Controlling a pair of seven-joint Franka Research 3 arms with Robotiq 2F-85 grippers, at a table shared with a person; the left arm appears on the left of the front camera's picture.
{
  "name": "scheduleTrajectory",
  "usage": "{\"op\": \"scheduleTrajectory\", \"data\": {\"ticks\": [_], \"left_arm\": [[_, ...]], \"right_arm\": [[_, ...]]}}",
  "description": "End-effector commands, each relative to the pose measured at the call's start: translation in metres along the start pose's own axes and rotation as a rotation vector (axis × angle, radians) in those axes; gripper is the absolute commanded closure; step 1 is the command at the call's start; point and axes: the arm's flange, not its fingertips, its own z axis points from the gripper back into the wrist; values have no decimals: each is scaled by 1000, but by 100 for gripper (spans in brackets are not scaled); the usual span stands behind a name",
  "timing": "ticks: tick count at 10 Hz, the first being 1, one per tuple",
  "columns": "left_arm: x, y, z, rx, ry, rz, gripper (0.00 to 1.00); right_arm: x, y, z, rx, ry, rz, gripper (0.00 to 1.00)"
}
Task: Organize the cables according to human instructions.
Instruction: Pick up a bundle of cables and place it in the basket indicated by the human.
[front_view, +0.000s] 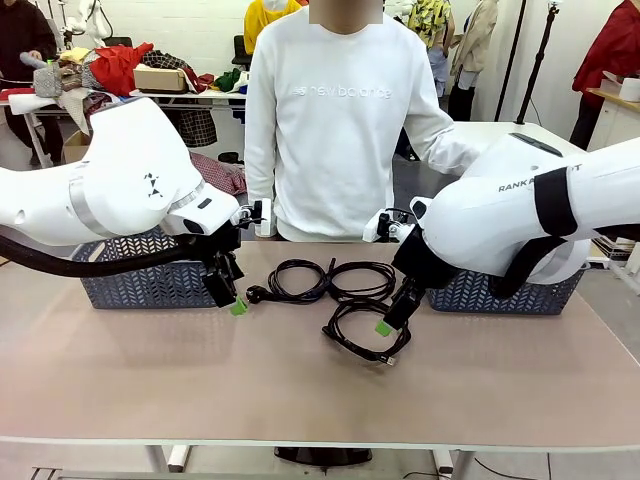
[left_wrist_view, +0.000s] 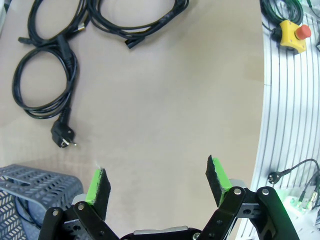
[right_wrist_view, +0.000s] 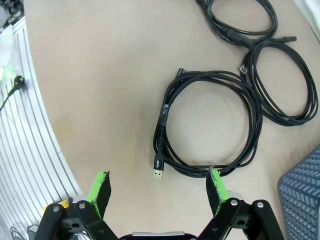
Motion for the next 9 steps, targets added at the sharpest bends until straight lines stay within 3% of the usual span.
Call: {"op": "scheduleTrajectory", "data": {"ticks": [1, 9], "left_arm": [[-1, 0, 2, -5, 1, 9, 0], [-1, 0, 2, -5, 1, 9, 0]], "right_arm": [[0, 0, 0, 0, 0, 0, 0], [45, -7, -75, 17, 125, 24, 0]]}}
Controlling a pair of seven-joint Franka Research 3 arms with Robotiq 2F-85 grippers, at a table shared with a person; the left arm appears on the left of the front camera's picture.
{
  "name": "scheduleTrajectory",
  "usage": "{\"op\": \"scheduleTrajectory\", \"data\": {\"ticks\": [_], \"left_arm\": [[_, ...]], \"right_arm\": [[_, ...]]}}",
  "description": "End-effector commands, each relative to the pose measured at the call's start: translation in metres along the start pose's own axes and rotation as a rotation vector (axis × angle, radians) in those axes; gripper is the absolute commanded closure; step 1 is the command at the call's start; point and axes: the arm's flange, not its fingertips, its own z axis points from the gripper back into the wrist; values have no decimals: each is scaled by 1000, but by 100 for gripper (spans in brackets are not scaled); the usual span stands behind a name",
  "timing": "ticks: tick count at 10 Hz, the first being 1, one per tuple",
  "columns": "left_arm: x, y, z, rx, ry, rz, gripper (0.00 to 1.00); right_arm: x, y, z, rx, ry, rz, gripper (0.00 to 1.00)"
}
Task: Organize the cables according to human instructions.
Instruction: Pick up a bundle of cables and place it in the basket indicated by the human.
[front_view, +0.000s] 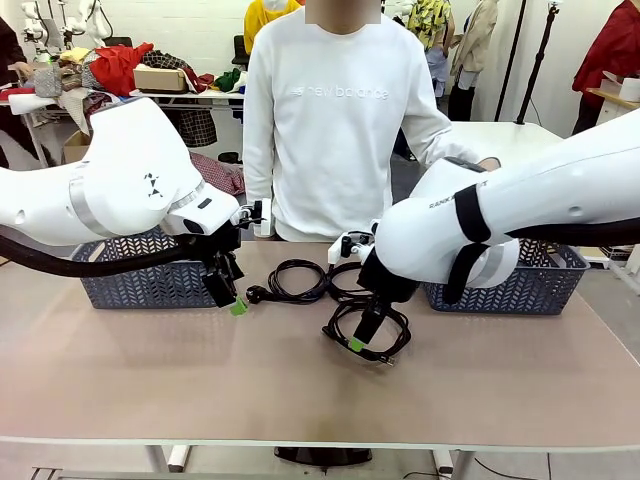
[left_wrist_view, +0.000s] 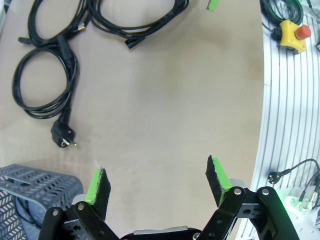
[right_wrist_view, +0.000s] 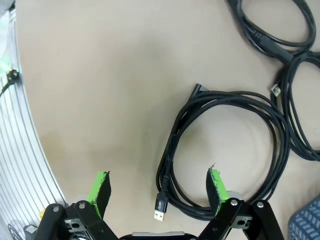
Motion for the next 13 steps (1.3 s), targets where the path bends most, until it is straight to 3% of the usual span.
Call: {"op": "scheduleTrajectory", "data": {"ticks": [1, 13], "left_arm": [[-1, 0, 2, -5, 1, 9, 0], [-1, 0, 2, -5, 1, 9, 0]], "right_arm": [[14, -3, -8, -46, 49, -21, 0], [31, -11, -47, -48, 184, -52, 0]]}}
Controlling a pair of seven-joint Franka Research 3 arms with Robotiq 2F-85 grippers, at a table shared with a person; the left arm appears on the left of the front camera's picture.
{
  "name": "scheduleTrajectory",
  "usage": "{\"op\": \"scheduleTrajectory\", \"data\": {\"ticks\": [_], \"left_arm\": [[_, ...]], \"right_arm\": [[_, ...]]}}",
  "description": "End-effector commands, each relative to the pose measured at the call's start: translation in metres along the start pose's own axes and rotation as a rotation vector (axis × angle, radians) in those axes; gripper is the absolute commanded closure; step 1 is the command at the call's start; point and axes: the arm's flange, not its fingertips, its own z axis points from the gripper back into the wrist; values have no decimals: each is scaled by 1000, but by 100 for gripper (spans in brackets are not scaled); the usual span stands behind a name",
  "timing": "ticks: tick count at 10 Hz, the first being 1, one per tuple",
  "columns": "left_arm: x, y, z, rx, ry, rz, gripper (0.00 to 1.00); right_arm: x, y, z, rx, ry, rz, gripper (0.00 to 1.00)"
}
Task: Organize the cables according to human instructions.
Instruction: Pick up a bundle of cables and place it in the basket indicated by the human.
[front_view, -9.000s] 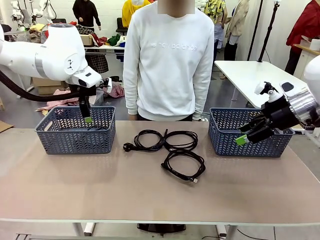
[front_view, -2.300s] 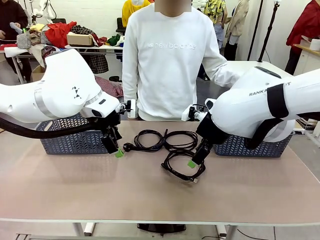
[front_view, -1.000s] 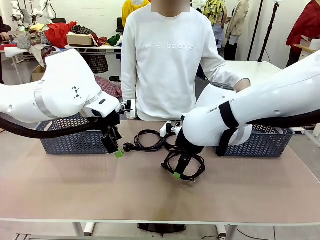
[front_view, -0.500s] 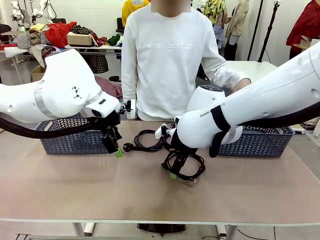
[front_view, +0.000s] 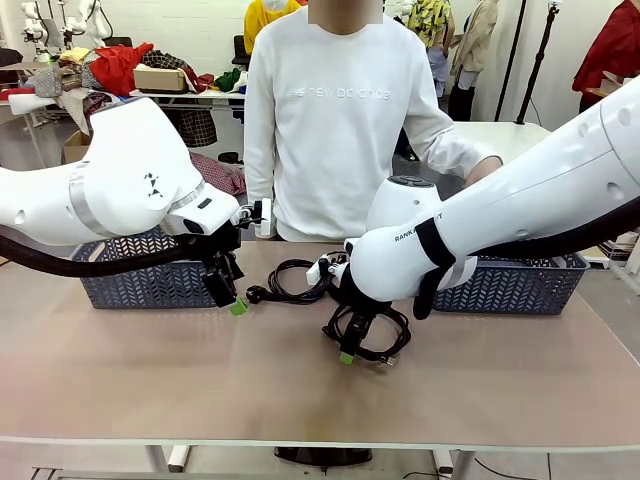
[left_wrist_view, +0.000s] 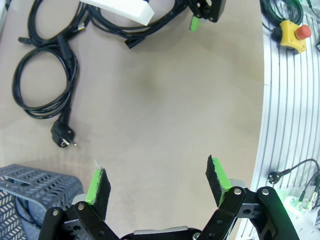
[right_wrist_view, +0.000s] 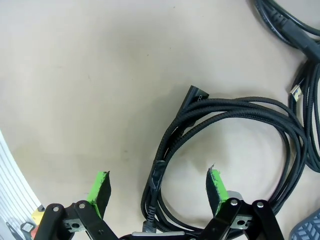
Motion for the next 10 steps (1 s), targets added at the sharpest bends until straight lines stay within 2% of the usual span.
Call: {"op": "scheduleTrajectory", "data": {"ticks": [1, 5, 6, 7, 8, 9, 10], "left_arm": [[-1, 0, 2, -5, 1, 9, 0], [-1, 0, 2, -5, 1, 9, 0], [-1, 0, 2, -5, 1, 9, 0], [-1, 0, 2, -5, 1, 9, 0], [-1, 0, 2, -5, 1, 9, 0], [-1, 0, 2, -5, 1, 9, 0], [-1, 0, 2, -5, 1, 9, 0]], "right_arm": [[10, 1, 1, -22, 31, -28, 0], [16, 4, -4, -6, 61, -16, 0], [16, 5, -3, -11, 57, -14, 4], [16, 5, -2, -10, 59, -24, 19], [17, 5, -1, -11, 61, -25, 24], [17, 5, -1, -8, 64, -27, 39], [18, 6, -1, -6, 68, -27, 43]]}}
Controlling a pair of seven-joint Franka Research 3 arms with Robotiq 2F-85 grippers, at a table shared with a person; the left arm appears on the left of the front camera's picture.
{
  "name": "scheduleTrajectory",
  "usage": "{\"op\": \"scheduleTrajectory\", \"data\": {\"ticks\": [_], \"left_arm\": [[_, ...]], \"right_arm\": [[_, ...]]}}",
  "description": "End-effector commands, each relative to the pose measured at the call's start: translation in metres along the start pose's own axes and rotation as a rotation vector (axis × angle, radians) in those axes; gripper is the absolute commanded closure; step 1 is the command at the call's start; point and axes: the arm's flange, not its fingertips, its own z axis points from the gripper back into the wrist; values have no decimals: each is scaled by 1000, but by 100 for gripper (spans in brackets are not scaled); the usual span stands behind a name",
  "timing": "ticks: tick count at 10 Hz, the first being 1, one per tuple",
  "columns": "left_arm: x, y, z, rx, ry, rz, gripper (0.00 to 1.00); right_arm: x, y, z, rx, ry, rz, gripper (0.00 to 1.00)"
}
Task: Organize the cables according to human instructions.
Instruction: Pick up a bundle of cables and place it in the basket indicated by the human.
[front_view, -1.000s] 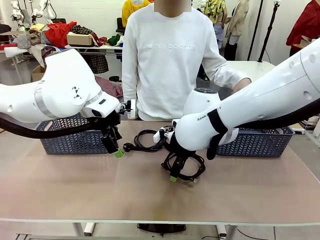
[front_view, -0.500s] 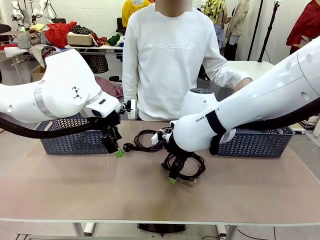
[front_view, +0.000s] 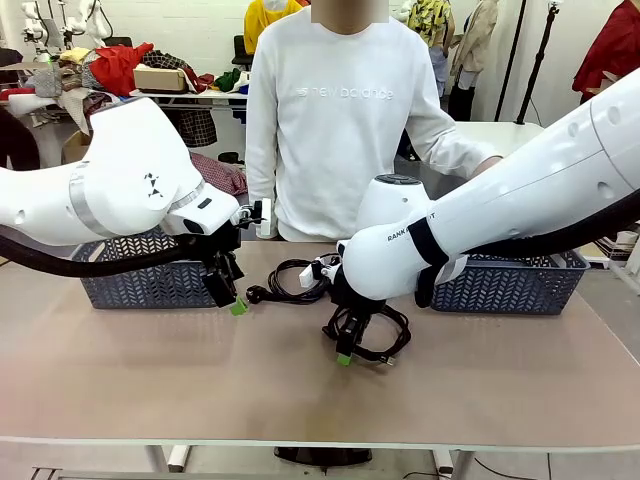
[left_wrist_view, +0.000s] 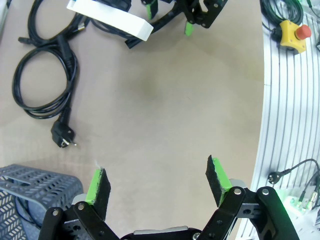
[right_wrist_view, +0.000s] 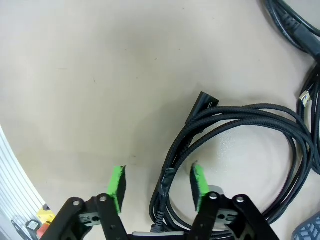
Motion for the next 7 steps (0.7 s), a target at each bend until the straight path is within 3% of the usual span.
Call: {"op": "scheduleTrajectory", "data": {"ticks": [1, 2, 3, 4, 5, 7], "left_arm": [[-1, 0, 2, -5, 1, 9, 0], [-1, 0, 2, -5, 1, 9, 0], [-1, 0, 2, -5, 1, 9, 0], [-1, 0, 2, -5, 1, 9, 0], [-1, 0, 2, -5, 1, 9, 0], [-1, 0, 2, -5, 1, 9, 0]], "right_arm": [[7, 1, 3, -19, 33, -18, 59], [7, 1, 2, -16, 38, -20, 63], [7, 1, 3, -15, 38, -20, 78], [7, 2, 4, -14, 35, -20, 82], [7, 5, 7, -1, 32, -19, 98], [2, 14, 13, 40, 43, -15, 100]]}}
